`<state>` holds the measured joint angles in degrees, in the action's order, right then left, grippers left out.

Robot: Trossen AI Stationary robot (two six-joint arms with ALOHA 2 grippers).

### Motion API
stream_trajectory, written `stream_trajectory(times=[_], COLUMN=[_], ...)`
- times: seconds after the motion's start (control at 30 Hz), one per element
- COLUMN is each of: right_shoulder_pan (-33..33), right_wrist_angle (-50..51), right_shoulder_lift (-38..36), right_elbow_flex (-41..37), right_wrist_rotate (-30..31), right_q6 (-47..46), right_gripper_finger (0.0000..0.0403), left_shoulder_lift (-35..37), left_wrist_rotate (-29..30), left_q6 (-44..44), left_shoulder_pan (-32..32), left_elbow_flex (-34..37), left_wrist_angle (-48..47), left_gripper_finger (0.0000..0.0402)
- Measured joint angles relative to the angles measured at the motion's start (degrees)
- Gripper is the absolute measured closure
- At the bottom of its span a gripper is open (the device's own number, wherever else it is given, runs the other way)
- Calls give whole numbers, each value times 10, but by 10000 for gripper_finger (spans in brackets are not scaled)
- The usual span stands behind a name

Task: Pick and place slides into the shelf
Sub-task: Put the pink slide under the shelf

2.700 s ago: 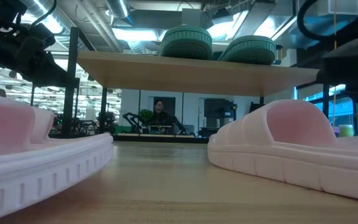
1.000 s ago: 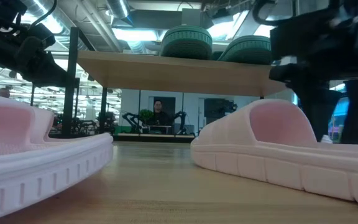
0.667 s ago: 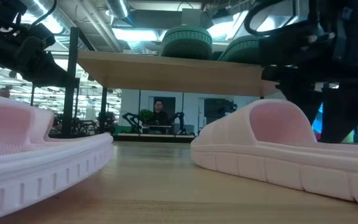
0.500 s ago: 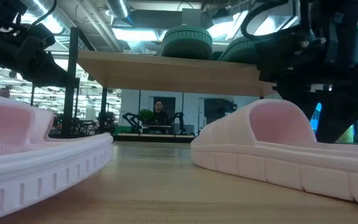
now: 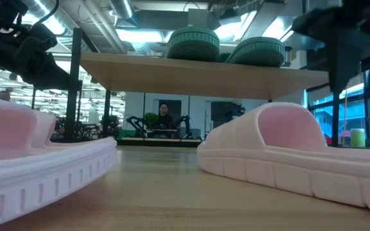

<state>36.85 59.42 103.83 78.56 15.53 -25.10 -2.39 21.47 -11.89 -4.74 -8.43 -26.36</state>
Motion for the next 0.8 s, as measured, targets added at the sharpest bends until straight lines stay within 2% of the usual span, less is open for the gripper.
stream_trajectory(times=[0.13, 0.33, 0.53, 0.8], right_shoulder_pan=[14, 17, 17, 9], right_wrist_angle=[-13, -77, -105, -175], right_shoulder_lift=[0, 0, 0, 6], right_elbow_flex=[4, 1, 1, 0], right_wrist_rotate=[-1, 3, 105, 123], right_q6=[5, 71, 149, 207], right_gripper_finger=[226, 226, 226, 226], left_shoulder_lift=[0, 0, 0, 0], left_wrist_rotate=[0, 0, 0, -1], left_q6=[0, 0, 4, 4], left_shoulder_pan=[0, 0, 0, 0], left_elbow_flex=[0, 0, 0, 0], left_wrist_angle=[0, 0, 0, 0], left_gripper_finger=[274, 274, 274, 274])
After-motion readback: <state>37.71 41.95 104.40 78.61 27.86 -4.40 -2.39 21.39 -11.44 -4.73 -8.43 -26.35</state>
